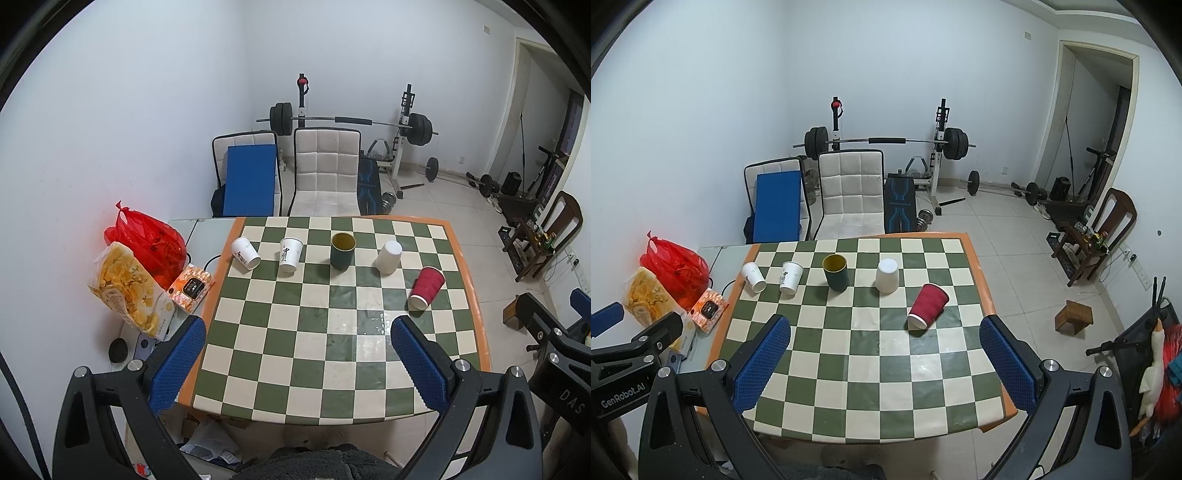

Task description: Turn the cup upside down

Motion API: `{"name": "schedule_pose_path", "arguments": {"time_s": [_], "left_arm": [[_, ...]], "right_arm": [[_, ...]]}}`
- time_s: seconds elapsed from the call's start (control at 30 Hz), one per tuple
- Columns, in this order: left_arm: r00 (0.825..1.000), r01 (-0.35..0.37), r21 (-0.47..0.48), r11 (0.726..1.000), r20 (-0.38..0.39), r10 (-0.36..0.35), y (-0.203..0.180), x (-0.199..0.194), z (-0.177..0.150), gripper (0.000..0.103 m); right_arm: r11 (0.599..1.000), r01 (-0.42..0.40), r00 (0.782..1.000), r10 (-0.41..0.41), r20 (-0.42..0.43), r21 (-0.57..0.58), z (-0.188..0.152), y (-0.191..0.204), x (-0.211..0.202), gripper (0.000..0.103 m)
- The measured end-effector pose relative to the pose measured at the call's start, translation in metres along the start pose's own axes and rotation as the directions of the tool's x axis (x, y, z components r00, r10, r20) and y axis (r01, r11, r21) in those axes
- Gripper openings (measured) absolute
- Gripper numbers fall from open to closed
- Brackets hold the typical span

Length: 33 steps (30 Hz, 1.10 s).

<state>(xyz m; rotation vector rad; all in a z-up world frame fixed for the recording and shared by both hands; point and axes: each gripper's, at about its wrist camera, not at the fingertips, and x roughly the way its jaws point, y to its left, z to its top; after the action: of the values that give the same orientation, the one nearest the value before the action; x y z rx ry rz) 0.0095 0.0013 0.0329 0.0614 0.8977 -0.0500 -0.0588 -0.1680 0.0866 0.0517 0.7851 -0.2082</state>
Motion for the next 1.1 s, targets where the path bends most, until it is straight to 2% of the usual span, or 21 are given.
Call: {"name": "schedule_pose_path", "arguments": {"time_s": [0.63,0.77,0.9,0.97,1.1], "left_arm": [[1.0,0.001,-0.001,1.0,0.006,-0.001,0.0,-0.001,-0.001,0.103],[1.0,-0.004,-0.008,1.0,0.009,0.004,0.0,0.0,-0.001,0.103],[0.999,-0.049,-0.03,0.998,0.003,0.049,0.0,0.019,0.012,0.103],[0.997,-0.076,-0.035,0.996,-0.005,0.076,-0.011,0.035,0.017,0.103],[0.992,-0.118,-0.061,0.991,-0.041,0.116,-0.015,0.082,0.018,0.103]], "right_arm": [[1.0,-0.006,1.0,0.006,0.003,0.009,-0.001,-0.002,-0.002,0.103],[1.0,-0.008,1.0,0.008,-0.005,0.022,0.009,0.001,0.002,0.103],[0.999,-0.008,0.999,0.01,-0.047,0.051,0.011,-0.007,0.028,0.103],[0.998,-0.001,0.996,0.006,-0.085,0.062,0.001,-0.023,0.056,0.103],[0.997,-0.004,0.987,0.015,-0.162,0.072,-0.006,-0.024,0.117,0.103]]}}
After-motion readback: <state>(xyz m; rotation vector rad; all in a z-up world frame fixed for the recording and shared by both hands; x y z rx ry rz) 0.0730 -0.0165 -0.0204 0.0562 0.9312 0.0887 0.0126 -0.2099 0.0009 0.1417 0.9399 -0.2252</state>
